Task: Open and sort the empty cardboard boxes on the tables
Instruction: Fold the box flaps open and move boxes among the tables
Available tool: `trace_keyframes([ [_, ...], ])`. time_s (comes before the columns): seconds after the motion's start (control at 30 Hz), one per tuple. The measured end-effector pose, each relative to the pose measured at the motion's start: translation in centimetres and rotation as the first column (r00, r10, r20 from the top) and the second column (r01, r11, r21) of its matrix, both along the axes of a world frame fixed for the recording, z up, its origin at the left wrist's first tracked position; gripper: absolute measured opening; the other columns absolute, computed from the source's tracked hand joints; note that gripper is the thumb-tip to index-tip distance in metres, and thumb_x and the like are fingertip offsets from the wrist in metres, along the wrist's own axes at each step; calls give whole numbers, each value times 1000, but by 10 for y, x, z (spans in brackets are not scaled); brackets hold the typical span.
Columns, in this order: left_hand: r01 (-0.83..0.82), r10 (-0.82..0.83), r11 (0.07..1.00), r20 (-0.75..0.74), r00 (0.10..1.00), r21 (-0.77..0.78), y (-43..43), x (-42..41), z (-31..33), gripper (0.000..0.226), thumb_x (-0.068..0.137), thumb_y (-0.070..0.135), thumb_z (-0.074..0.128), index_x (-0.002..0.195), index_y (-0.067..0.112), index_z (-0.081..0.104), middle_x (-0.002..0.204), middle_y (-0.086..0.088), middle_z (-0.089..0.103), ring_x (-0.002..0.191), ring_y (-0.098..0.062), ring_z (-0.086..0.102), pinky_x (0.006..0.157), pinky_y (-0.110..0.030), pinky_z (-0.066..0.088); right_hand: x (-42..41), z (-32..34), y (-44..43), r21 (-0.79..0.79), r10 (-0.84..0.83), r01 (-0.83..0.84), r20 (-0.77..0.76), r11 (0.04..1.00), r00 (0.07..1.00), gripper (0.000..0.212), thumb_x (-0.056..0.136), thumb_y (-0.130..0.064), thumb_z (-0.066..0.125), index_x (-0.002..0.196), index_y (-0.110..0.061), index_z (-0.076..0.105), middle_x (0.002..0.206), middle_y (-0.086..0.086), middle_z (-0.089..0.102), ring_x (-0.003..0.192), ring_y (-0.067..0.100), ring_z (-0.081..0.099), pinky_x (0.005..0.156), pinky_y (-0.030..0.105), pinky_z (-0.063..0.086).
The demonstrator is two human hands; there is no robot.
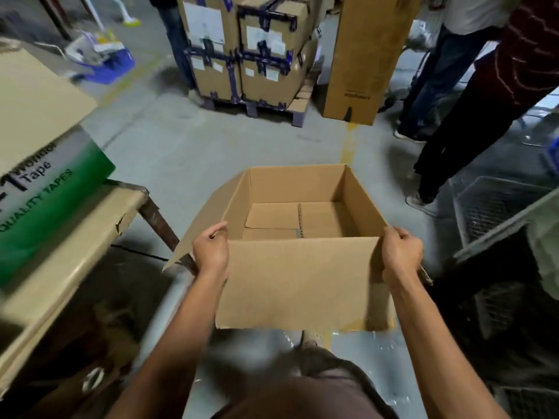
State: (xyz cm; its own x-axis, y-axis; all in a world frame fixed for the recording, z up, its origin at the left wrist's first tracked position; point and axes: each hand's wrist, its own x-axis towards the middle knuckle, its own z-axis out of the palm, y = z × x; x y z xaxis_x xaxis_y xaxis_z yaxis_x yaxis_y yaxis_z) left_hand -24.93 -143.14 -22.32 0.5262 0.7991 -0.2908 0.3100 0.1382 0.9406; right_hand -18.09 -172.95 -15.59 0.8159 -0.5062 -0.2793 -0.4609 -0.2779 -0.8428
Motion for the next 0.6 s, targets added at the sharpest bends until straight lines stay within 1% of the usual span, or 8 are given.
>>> trace_keyframes([
  [0.13,-92,92,995,3,996,27,7,75,14,27,93,3,55,100,19,76,116,-2,71,107,-18,63,102,-34,49,106,8,20,33,49,-50,37,998,998,25,89,-17,58,102,2,68,100,25,69,94,42,61,85,43,51],
  [0.2,-140,140,989,6,990,37,17,113,21,27,92,2,55,101,16,76,116,-2,70,106,-16,62,102,-31,47,159,13,34,40,87,-89,59,995,994,27,88,-18,58,102,3,67,102,26,69,96,41,62,81,42,51],
  [0.3,-203,203,979,-2,979,38,38,155,29,27,92,2,56,104,14,77,113,1,71,104,-12,62,101,-27,47,220,15,64,35,146,-148,61,988,987,37,82,-26,59,106,0,69,92,19,70,88,34,64,71,33,45],
  [0.33,-226,226,973,7,974,40,47,169,29,27,92,3,56,104,16,77,112,2,71,104,-12,63,100,-27,47,239,14,75,60,157,-161,64,985,986,38,83,-27,60,110,-3,70,98,15,73,93,32,65,73,31,45],
  [0.4,-267,267,963,18,964,43,68,196,29,28,92,4,56,103,19,77,111,5,70,104,-11,63,95,-22,46,277,10,100,80,175,-181,72,980,982,35,86,-26,63,116,-10,72,111,10,73,104,31,66,81,31,47],
  [0.43,-286,285,957,21,958,41,78,210,29,28,92,3,56,103,18,77,110,6,69,103,-10,62,92,-18,44,295,8,113,78,194,-200,77,977,978,32,87,-25,63,114,-9,71,110,12,73,103,33,65,82,32,48],
  [0.53,-368,366,929,49,929,39,118,253,25,29,91,2,56,105,16,77,110,4,71,94,-5,61,76,-3,40,352,1,160,89,260,-269,94,959,961,23,88,-22,64,105,-8,73,94,10,71,91,30,62,80,32,46],
  [0.6,-418,415,908,67,907,33,151,284,19,30,89,1,56,106,15,77,107,2,71,80,1,60,61,3,37,391,-1,197,88,318,-327,109,941,942,16,87,-23,63,95,-11,72,82,6,64,83,27,57,74,31,42],
])
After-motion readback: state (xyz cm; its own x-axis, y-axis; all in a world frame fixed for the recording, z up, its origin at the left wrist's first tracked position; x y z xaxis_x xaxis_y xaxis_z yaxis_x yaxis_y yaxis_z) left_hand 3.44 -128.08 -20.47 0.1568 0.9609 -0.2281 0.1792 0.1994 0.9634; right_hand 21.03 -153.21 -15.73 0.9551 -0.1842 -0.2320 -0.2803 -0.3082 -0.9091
